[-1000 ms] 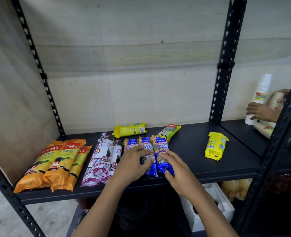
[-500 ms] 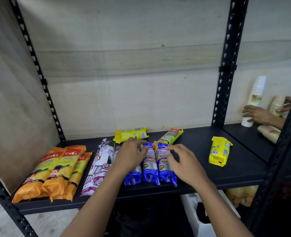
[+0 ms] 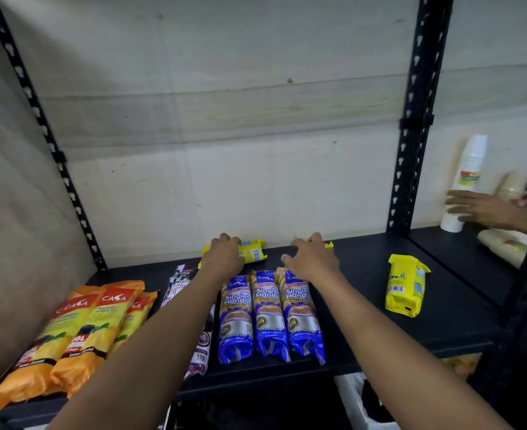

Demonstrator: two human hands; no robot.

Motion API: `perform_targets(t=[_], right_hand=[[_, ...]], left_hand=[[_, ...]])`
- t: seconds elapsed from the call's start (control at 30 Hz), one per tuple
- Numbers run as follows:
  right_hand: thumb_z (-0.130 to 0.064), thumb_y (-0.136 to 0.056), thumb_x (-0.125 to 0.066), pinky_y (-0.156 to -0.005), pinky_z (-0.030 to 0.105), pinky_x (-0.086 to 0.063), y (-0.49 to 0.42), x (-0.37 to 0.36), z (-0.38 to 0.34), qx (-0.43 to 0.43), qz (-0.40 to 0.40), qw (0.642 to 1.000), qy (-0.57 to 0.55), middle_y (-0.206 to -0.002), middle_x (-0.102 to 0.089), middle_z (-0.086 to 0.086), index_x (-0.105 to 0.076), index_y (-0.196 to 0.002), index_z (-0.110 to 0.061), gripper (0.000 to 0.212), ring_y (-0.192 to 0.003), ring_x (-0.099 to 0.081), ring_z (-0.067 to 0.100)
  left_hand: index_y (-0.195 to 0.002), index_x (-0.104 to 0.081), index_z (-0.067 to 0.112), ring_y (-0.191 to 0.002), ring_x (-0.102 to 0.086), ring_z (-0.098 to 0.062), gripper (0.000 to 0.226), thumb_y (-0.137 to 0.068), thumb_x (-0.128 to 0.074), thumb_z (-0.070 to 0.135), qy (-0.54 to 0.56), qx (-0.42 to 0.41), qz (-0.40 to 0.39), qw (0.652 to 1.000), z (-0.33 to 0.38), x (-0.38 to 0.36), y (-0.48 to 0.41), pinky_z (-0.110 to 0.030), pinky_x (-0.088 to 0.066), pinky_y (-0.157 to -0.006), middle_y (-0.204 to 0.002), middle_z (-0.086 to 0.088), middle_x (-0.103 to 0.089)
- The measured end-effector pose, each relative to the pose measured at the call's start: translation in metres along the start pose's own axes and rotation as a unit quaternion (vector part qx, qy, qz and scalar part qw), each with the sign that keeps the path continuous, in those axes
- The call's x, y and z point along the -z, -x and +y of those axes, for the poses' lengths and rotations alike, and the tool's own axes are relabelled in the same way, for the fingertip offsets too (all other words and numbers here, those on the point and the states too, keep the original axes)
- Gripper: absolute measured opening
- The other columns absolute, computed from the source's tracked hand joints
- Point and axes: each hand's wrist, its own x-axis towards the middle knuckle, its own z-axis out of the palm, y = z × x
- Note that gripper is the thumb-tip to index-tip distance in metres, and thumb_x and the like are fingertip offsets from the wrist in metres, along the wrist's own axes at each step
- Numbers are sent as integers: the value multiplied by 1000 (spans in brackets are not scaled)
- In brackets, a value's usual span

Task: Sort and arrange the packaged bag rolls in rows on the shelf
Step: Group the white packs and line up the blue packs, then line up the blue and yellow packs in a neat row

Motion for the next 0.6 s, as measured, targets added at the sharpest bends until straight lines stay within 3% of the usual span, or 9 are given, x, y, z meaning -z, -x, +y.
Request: perform_targets(t=[0.17,0.33,0.4,0.5,0.53,0.6], right_hand=[[-68,-91,-46,-86,38,-45,-18,-8,-3,-15,-46,996,75,-148,-29,11,-60,-133,-22,64,-114,-57,30],[-69,-82,-53,-70,35,-42,-41,-20,7,-20,-59,997,50,-132,-47,12,-65,-122,-16,67,-111,-49,25],[-66,-82,-52,-70,35,-42,-47,-22,11,-29,-64,997,23,-126,-55,11,-66,-117,-14,64,-107,-47,24],[-48,-92,-53,-87,33,-45,-34,-10,11,-2,-28,998,-64,-115,-62,8,-71,-109,-9,46,-109,-48,25],[-41,-92,-57,-86,29,-46,-31,-8,12,0,-16,994,-104,-110,-63,9,-73,-104,-7,39,-107,-51,24],[-28,-86,-66,-69,26,-51,-25,-4,16,-10,33,979,-201,-103,-67,16,-75,-91,-3,28,-94,-59,22]], left_hand=[[-151,-25,29,-128,-45,-30,73,-87,-59,32,-11,8,-28,1000,-5,-5,-22,-46,-48,-95,-149,-6,-38],[-146,-37,34,-122,-50,-27,61,-89,-58,32,-82,13,-24,996,-3,-7,-24,-44,-47,-91,-135,-5,-51],[-146,-36,31,-123,-45,-30,62,-89,-60,29,-91,18,-7,996,-2,-7,-20,-47,-46,-90,-134,-8,-47],[-147,-33,28,-123,-39,-32,68,-86,-62,21,-98,16,25,995,-4,-7,-15,-49,-49,-85,-134,-10,-41],[-145,-37,28,-123,-38,-32,65,-86,-62,17,-95,14,37,995,-4,-6,-14,-48,-51,-81,-132,-10,-40],[-138,-49,28,-122,-35,-32,55,-87,-62,13,-71,12,62,995,-5,0,-12,-46,-52,-76,-129,-10,-38]])
